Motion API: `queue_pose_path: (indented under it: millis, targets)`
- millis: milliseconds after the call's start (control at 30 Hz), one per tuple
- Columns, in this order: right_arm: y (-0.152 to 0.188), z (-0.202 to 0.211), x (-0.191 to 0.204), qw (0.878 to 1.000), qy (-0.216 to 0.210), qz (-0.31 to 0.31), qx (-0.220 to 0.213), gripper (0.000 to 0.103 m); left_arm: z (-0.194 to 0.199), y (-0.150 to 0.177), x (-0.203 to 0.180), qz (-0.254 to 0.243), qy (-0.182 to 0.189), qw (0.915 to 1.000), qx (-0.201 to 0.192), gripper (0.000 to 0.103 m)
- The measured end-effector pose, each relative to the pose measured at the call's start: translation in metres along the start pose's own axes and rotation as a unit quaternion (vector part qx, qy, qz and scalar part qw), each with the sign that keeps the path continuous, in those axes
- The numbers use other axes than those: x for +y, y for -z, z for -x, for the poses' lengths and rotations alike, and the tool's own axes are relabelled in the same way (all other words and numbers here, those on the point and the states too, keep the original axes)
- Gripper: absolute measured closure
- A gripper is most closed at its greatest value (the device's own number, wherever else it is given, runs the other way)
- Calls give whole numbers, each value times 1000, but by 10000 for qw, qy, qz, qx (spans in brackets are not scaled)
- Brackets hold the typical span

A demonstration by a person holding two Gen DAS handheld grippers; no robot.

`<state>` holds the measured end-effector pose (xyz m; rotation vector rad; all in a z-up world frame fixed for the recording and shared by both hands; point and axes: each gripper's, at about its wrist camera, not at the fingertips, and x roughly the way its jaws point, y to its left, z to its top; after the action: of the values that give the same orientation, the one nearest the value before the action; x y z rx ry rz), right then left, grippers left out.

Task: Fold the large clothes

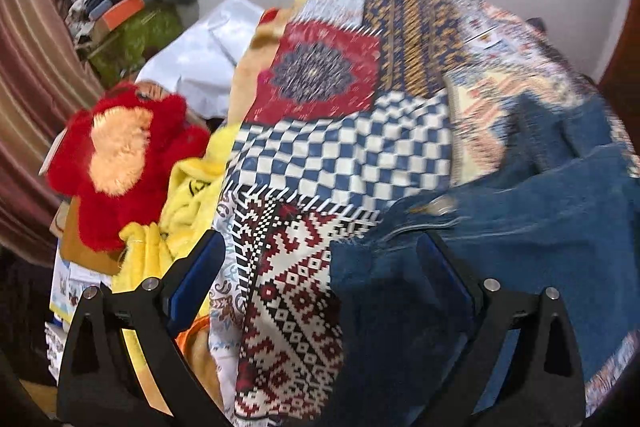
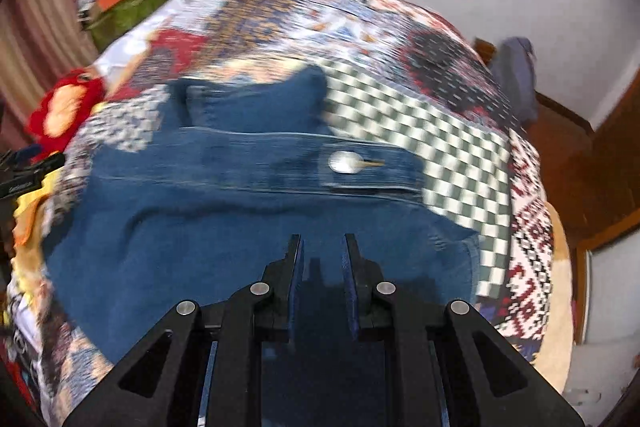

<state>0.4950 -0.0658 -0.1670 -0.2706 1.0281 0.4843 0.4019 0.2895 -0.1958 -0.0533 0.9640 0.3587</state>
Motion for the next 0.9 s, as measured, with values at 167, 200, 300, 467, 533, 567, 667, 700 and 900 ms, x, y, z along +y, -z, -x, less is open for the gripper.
queue_pose_path:
  millis: [167, 200, 300, 467, 533, 567, 667, 700, 900]
  targets:
    - [8, 18, 60, 9977, -565, 383, -18, 89, 24, 3, -9, 181, 570, 9982, -82, 5]
    - [8, 19, 71, 9969, -630, 462, -14, 89, 25, 6, -13, 201, 753, 9970, -22, 5]
    - [15, 15, 103, 9938, -848, 718, 97, 89, 20, 23, -26, 56, 1018, 9946, 183, 5]
    - [39, -21, 136, 9888, -489, 1270, 617, 89, -2, 59, -46, -290, 924, 9932, 645, 5]
    - [50, -30, 136, 9869, -361, 1439, 627, 89, -11, 74, -47, -454, 747, 9933, 761, 5]
    - [54, -28, 134, 9868, -389, 1485, 516, 89, -16, 80, -46, -528, 655, 9932, 805, 5]
    - [61, -25, 123, 9857, -222, 1597, 488, 82, -18, 95, -35, -411, 513, 9954, 702, 4]
    - [63, -24, 118, 9867, -230, 1532, 484, 75, -16, 98, -31, -322, 491, 9961, 664, 4]
    - [71, -25, 74, 9933, 374, 1032, 354, 5, -14, 115, -11, 74, 428, 9971, 628, 4]
